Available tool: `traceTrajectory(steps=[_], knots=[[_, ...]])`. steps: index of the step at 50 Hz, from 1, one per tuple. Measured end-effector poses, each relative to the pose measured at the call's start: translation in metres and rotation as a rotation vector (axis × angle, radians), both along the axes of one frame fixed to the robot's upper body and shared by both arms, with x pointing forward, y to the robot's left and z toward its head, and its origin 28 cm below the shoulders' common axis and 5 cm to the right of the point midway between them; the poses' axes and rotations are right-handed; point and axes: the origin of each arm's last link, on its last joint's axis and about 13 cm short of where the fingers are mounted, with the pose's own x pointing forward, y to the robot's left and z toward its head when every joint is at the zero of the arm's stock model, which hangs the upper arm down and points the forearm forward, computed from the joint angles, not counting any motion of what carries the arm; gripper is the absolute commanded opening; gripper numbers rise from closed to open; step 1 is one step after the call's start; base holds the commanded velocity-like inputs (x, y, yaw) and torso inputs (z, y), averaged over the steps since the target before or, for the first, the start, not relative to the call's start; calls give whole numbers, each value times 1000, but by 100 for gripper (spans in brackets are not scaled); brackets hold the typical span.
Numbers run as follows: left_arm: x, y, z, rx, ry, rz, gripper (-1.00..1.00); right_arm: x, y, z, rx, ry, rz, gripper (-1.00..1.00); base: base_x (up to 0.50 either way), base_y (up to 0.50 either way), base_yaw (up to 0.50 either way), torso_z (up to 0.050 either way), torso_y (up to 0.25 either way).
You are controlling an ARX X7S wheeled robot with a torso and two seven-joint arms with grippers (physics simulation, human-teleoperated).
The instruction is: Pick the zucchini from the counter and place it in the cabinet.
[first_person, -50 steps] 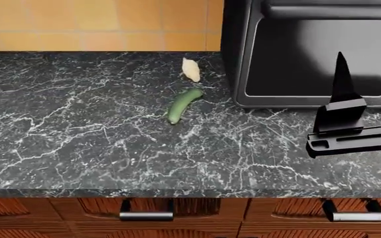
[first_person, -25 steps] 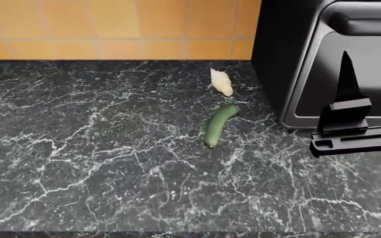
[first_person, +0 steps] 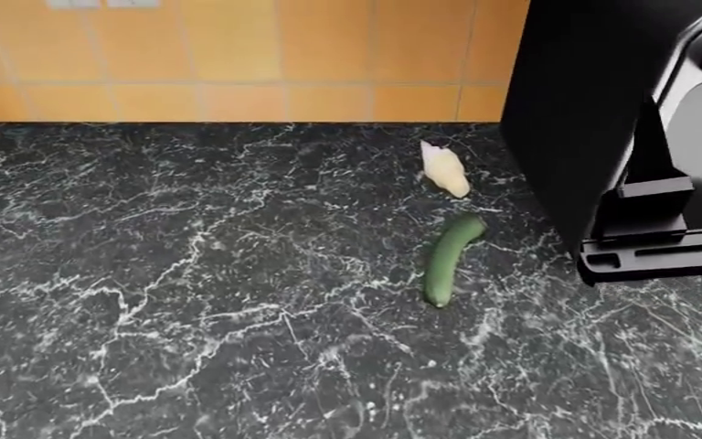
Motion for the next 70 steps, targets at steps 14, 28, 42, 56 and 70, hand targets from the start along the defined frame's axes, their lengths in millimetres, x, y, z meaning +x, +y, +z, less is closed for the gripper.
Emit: traceTrajectory(steps=[14, 28, 42, 56, 70], knots=[[1, 1, 1, -2, -2, 1, 100, 0, 0, 1, 1, -3, -8, 100, 179, 108, 0, 0, 1], [3, 0, 1, 2, 0, 0, 100, 12, 5, -18, 98, 187, 47, 100, 0, 0, 0, 0, 0], [5, 0, 2, 7, 3, 0, 100, 21, 24, -71, 251, 568, 135, 100, 0, 0, 0, 0, 0], [7, -1, 2, 6, 4, 1, 100, 25, 29, -94, 302, 673, 153, 100, 0, 0, 0, 0, 0], [8, -1, 1, 4, 9, 1, 100, 53, 28, -120, 343, 735, 144, 100, 0, 0, 0, 0, 0]])
